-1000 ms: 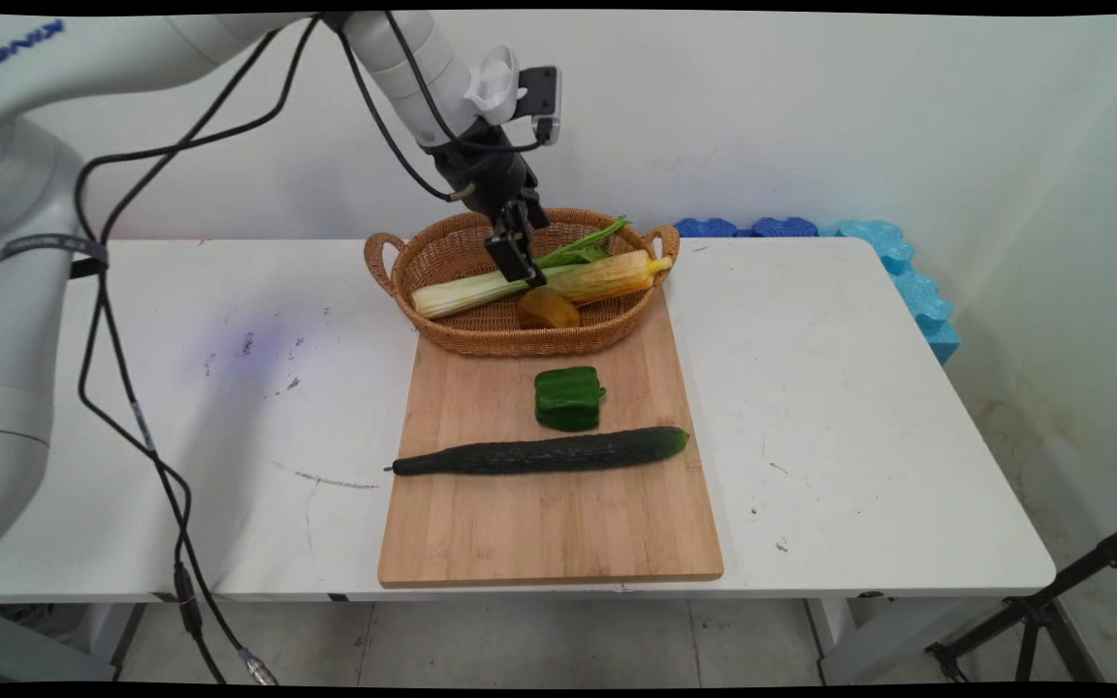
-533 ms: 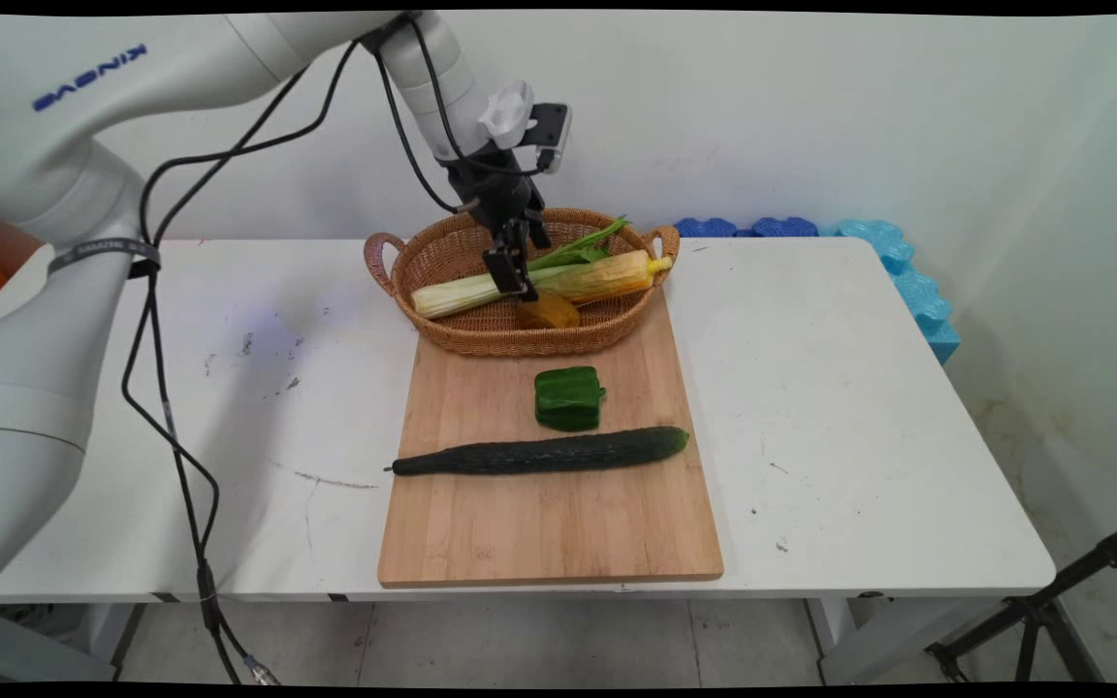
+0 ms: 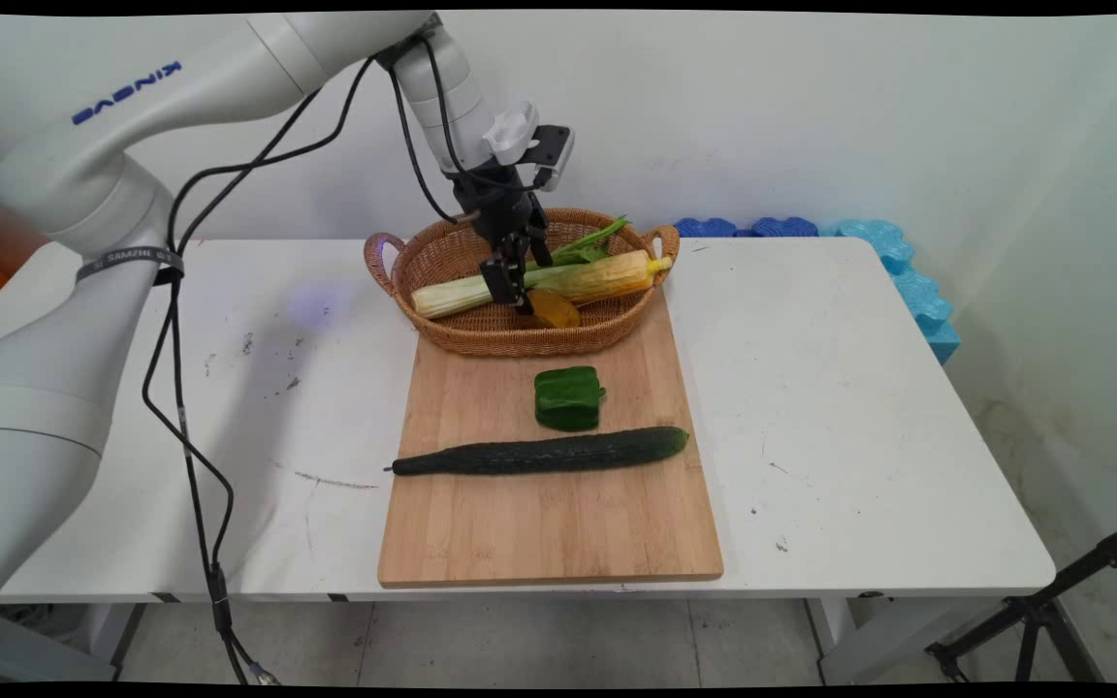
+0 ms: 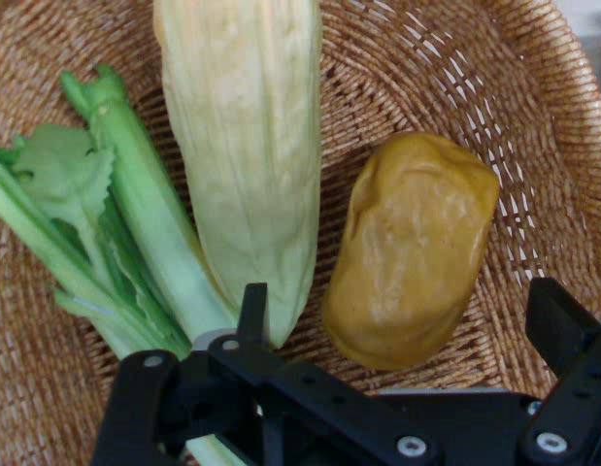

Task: Pick up the potato from the vegetable basket, then place the picked object on the cutting board

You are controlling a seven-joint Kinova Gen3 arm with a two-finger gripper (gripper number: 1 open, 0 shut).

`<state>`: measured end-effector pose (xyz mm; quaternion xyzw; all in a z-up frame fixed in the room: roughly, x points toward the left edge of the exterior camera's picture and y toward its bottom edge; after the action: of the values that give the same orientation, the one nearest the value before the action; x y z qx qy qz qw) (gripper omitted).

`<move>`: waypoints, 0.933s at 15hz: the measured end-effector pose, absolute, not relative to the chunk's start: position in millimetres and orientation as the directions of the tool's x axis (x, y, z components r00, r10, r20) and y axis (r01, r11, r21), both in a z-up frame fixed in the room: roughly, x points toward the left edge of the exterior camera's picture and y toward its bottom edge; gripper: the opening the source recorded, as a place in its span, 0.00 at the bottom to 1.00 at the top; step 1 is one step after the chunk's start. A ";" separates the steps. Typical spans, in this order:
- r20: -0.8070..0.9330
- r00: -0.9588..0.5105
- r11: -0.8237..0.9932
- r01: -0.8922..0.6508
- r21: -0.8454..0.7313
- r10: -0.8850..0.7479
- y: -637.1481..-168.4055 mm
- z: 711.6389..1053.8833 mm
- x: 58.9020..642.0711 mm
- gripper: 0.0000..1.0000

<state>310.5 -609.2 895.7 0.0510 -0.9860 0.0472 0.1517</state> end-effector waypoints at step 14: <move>0.303 -0.953 0.997 -0.029 -0.074 -0.005 -615.1 885.5 316.8 0.00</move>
<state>316.8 -615.1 885.5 0.0085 -0.9874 0.0386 0.1534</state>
